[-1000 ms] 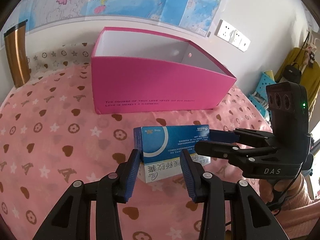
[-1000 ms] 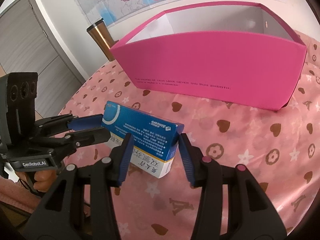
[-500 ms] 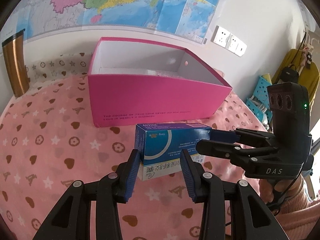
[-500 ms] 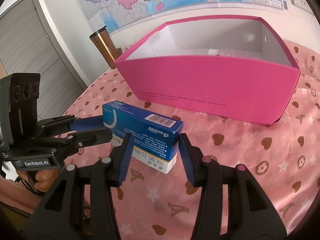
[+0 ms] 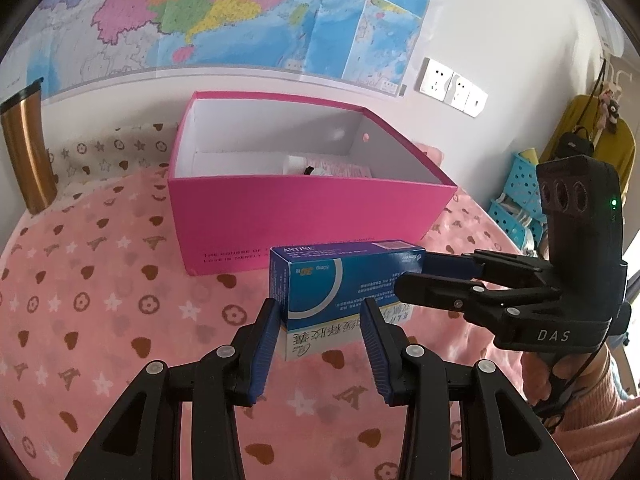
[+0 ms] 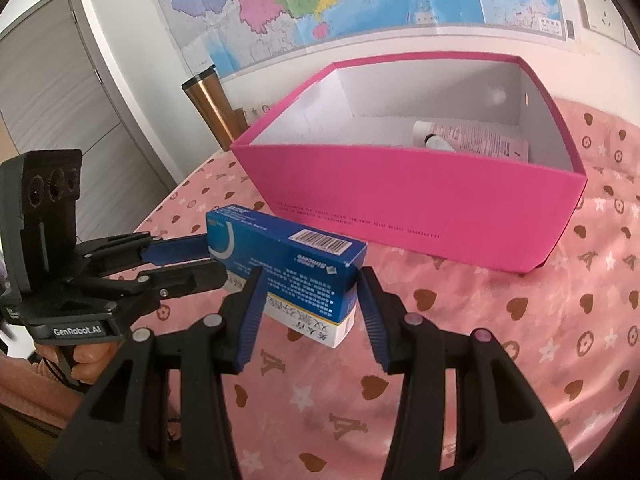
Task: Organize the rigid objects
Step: 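Carry the blue medicine box toward the pink box rim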
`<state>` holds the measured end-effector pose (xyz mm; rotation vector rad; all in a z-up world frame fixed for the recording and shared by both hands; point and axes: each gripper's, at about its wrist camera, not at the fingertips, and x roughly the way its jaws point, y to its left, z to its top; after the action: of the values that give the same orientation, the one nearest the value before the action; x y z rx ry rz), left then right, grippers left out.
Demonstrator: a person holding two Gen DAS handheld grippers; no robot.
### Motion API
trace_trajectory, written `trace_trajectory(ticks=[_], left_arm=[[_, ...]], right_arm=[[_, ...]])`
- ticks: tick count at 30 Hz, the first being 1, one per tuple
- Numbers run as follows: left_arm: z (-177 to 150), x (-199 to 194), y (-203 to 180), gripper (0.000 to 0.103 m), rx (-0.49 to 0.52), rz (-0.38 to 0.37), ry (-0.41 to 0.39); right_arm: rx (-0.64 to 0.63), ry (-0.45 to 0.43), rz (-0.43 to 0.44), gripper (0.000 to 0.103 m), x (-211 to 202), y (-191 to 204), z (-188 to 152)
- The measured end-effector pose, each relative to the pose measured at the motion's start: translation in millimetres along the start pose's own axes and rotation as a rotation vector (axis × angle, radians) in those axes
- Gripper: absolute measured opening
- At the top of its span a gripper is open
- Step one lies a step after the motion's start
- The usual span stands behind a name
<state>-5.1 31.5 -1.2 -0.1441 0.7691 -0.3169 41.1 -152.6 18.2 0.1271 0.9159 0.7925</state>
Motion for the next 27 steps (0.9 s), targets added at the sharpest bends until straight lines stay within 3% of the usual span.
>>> trace_trajectory(ticks=[27], left_arm=[[18, -6, 0, 0.041, 0.027, 0.018, -0.055]], right_arm=[[-0.042, -0.060, -0.013, 0.049, -11, 6, 20]])
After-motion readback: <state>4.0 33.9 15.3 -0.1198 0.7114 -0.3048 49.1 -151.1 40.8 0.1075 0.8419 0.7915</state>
